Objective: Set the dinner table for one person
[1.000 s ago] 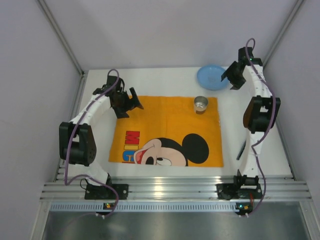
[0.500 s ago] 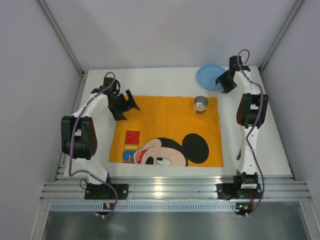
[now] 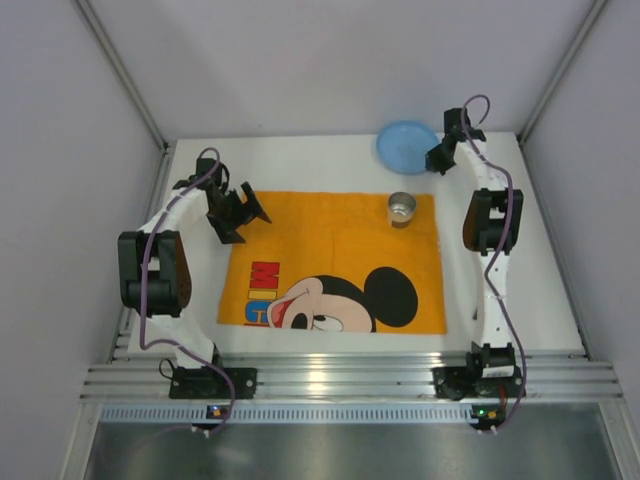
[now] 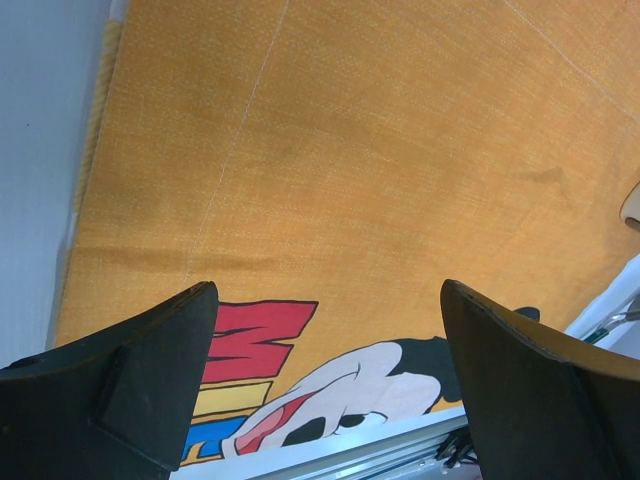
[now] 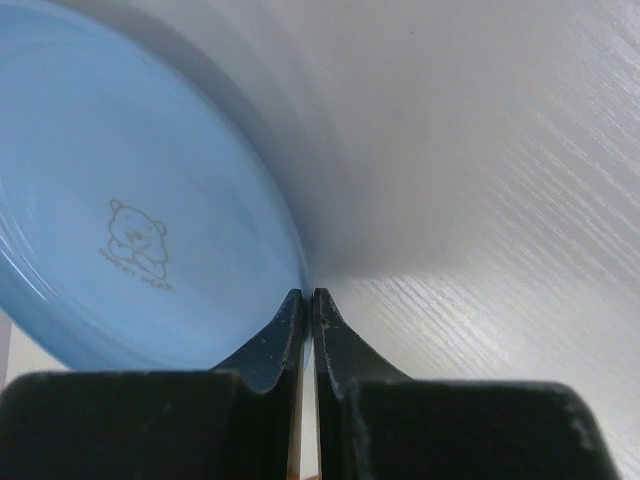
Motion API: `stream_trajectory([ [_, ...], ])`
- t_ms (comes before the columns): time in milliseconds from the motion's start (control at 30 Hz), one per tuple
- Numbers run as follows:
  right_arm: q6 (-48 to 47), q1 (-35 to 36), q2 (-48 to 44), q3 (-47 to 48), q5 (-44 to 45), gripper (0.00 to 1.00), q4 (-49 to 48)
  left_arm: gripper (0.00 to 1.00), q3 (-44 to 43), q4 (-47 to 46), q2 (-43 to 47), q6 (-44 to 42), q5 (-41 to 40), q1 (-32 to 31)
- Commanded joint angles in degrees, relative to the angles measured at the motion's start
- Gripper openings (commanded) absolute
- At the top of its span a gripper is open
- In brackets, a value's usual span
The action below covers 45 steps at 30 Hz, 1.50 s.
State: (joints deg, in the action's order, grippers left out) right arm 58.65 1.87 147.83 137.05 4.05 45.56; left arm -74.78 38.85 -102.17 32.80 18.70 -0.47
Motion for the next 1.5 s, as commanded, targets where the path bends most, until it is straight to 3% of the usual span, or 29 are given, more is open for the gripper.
stream_trajectory([
  [0,1.20,-0.55,-4.55,3.22,0.17,0.00,-5.21,0.98,-0.10,-0.71,0.04,-0.89,1.16,0.03],
  [133,-0.12,-1.43,-12.20,1.29,-1.06,0.00,-7.94,0.98,-0.71,-0.18,0.74,-0.80,1.34,0.12],
  [333,-0.99,-6.79,-28.72,-11.61,-7.38,0.00,-12.60,0.98,-0.10,0.61,3.03,-1.85,0.29,0.12],
  [467,-5.63,-2.32,-34.70,-12.16,-10.99,0.00,-11.12,0.98,1.22,1.75,5.92,-2.39,-4.27,0.03],
  [533,-9.58,4.26,-37.69,-12.86,-11.17,0.00,-9.62,0.98,0.96,2.98,7.59,-1.95,-5.51,0.03],
  [700,-14.70,17.96,-46.03,-29.79,-9.68,0.00,-8.65,0.98,1.04,4.48,13.82,-0.10,-10.51,0.03],
  [767,-14.45,20.09,-47.28,-39.08,-11.51,0.00,-9.08,0.98,2.09,5.09,16.64,0.86,-12.28,0.03],
  [967,-16.90,27.74,-46.58,-50.11,-10.21,0.00,-7.24,0.98,8.85,7.99,26.57,1.31,-16.32,0.03],
  [1133,-19.01,30.38,-42.98,-51.53,-10.29,0.00,-6.10,0.98,15.53,8.43,34.05,1.74,-14.92,0.03],
  [1433,-20.68,32.76,-40.07,-54.95,-9.60,0.00,-5.84,0.98,16.34,10.37,39.15,1.13,-15.27,0.03],
  [1467,-20.86,32.67,-39.99,-55.40,-9.50,0.05,-5.75,0.98,16.51,10.28,39.50,1.13,-15.36,0.03],
])
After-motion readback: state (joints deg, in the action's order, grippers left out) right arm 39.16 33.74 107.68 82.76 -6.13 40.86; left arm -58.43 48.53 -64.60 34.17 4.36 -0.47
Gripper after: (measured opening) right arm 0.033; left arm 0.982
